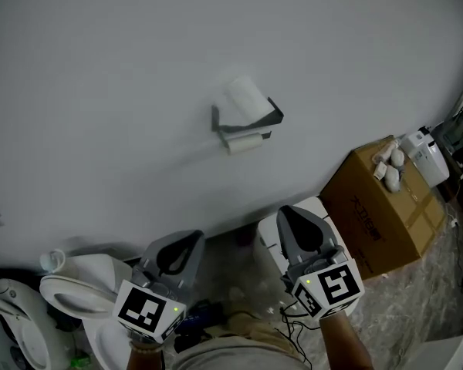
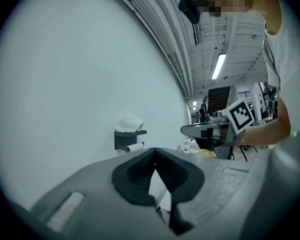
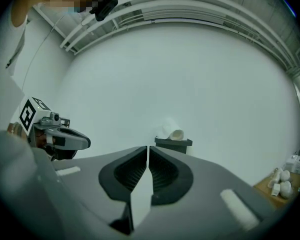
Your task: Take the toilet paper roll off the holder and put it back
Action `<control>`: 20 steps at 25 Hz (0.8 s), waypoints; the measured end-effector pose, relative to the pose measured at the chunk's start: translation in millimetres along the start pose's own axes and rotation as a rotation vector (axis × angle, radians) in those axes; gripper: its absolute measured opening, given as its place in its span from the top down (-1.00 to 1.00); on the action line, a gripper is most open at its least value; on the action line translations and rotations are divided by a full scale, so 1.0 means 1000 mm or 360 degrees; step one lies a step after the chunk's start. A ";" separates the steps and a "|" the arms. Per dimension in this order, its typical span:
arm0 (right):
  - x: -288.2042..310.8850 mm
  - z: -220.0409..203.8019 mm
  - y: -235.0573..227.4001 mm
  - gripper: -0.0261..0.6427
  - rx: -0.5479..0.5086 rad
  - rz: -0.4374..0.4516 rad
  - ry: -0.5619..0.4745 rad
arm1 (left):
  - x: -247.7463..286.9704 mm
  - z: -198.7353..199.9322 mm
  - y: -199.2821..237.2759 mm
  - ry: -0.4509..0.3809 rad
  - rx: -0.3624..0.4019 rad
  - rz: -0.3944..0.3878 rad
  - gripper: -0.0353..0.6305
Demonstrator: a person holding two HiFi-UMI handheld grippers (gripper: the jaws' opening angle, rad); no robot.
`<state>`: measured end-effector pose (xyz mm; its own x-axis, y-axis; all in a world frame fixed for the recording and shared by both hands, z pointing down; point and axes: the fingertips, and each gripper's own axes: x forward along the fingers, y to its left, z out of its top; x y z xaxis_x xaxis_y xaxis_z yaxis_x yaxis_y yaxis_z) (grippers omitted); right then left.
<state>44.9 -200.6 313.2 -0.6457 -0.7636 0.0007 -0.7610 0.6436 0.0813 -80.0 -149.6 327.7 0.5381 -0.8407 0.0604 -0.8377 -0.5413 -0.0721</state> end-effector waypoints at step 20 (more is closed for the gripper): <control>-0.034 -0.008 0.030 0.91 0.0030 -0.0042 0.0036 | -0.029 -0.010 -0.018 0.0008 -0.0013 -0.0044 0.92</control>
<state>44.5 -155.7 323.8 -0.6241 -0.7811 0.0215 -0.7788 0.6240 0.0630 -81.4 -115.2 337.0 0.5603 -0.8255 0.0675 -0.8234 -0.5640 -0.0623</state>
